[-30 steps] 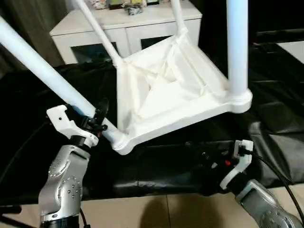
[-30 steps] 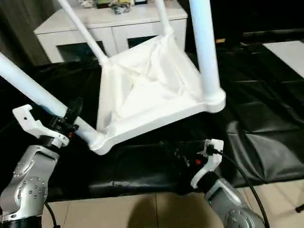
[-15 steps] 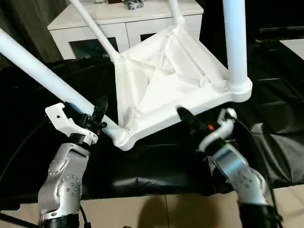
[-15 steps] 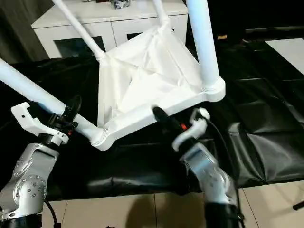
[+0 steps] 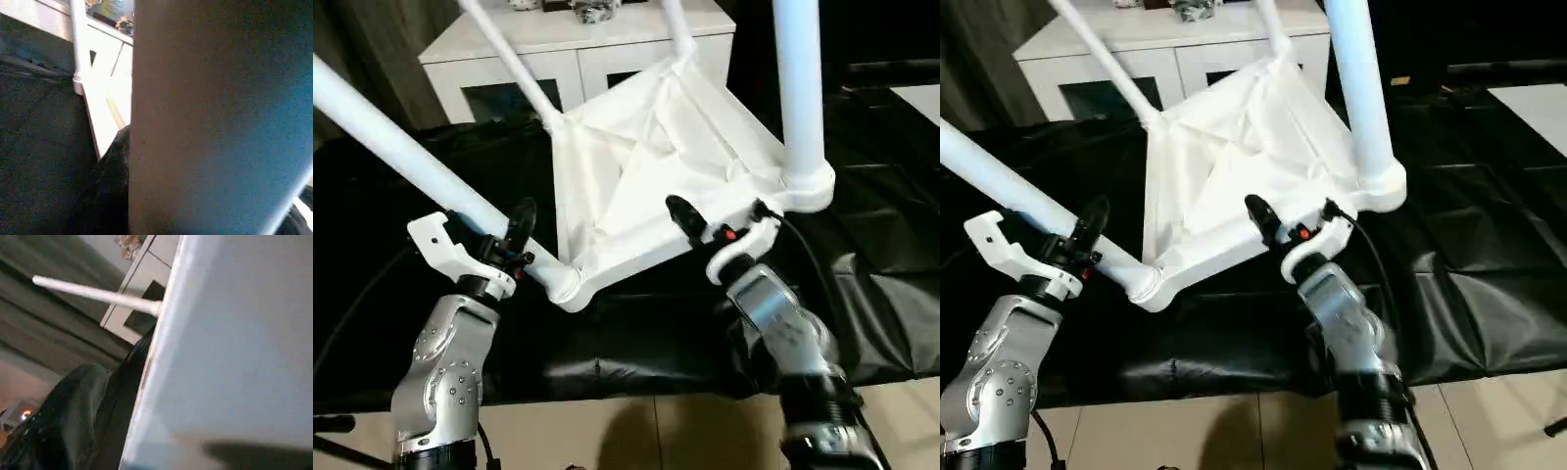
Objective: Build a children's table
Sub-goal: Flip table
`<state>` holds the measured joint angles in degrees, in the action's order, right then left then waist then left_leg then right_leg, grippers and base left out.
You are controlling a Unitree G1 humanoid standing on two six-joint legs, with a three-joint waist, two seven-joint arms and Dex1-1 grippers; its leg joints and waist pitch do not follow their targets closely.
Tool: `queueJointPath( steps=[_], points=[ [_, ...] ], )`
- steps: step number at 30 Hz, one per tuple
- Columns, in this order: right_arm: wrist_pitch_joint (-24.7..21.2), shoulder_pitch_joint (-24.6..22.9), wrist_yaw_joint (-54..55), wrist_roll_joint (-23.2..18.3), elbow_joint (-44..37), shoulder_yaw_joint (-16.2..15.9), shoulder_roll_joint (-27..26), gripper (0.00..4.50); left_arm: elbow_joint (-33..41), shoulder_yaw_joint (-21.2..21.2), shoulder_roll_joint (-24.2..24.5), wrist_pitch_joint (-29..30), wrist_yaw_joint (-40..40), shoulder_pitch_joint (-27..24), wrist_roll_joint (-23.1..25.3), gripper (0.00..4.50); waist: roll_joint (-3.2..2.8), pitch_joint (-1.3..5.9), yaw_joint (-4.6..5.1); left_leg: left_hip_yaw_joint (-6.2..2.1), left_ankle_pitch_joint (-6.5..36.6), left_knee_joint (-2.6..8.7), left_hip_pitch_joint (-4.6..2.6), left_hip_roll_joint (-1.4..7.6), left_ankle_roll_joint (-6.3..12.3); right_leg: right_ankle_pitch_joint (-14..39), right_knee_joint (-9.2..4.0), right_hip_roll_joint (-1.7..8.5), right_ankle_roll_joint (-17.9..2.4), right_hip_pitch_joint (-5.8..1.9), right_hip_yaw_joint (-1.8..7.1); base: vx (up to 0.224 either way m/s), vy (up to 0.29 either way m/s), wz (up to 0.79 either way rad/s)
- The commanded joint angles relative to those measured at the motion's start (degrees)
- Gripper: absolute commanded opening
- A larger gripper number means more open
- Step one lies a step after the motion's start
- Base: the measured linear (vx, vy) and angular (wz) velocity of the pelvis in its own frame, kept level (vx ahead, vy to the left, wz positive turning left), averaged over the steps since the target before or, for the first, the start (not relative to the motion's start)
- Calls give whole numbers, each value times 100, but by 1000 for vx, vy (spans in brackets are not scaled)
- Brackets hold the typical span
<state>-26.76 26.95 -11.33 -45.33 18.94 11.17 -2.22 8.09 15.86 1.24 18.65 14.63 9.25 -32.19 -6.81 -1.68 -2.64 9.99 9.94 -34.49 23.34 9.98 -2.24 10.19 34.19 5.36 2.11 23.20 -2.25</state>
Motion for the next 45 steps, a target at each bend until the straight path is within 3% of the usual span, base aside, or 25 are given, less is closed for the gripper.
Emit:
queueJointPath(
  steps=[1,7,19,21,24,27,30,34,37,45],
  points=[
    [142,279,235,-14,370,174,-121,422,97,60,-122,14,35,48,-423,183,151,402,-24,-50,678,369,-116,181,296,689,-311,201,-1060,-231,95,0,0,0],
    [328,472,339,43,659,408,-199,371,116,75,-137,13,35,29,-432,183,164,400,-12,-38,547,347,-116,185,457,641,-301,190,-1154,-231,85,0,0,0],
    [463,537,377,404,888,378,-152,276,162,79,-141,28,20,-10,-416,183,169,395,6,-35,597,343,-115,180,442,718,-304,187,-1160,-238,85,0,0,0],
    [513,538,358,469,895,358,-134,244,153,92,-130,48,-102,-11,-328,253,170,386,11,-37,655,350,-118,185,434,781,-311,183,-1154,-232,85,0,0,0],
    [708,572,400,669,861,308,-56,229,173,226,-153,115,8,-22,-636,262,175,380,-6,-18,834,351,-136,187,344,962,-328,193,-1227,-212,96,0,0,0],
    [800,613,449,829,784,288,21,219,207,314,-107,115,-4,-49,-676,300,193,377,-17,-28,826,359,-128,186,350,939,-316,182,-1141,-219,92,0,0,0],
    [924,633,456,1028,627,262,126,217,199,538,-11,37,-59,-66,-715,336,219,371,-39,-22,904,363,-140,183,308,1095,-334,178,-1069,-213,101,0,0,0],
    [1020,614,421,1211,503,190,261,216,79,769,139,-152,-233,-36,-604,356,206,356,-78,-30,1091,393,-163,193,172,1371,-355,169,-894,-185,114,0,0,0],
    [1032,539,449,1260,274,238,405,214,-13,1182,388,-340,-421,46,-708,389,209,350,-81,-37,1250,414,-178,188,67,1441,-360,159,-824,-170,117,0,0,0],
    [777,257,613,1275,-512,374,795,214,-344,2183,845,-807,-798,193,-1002,393,211,368,-103,-43,1171,418,-184,174,-32,1127,-324,150,-766,-176,126,0,0,0]
  ],
)
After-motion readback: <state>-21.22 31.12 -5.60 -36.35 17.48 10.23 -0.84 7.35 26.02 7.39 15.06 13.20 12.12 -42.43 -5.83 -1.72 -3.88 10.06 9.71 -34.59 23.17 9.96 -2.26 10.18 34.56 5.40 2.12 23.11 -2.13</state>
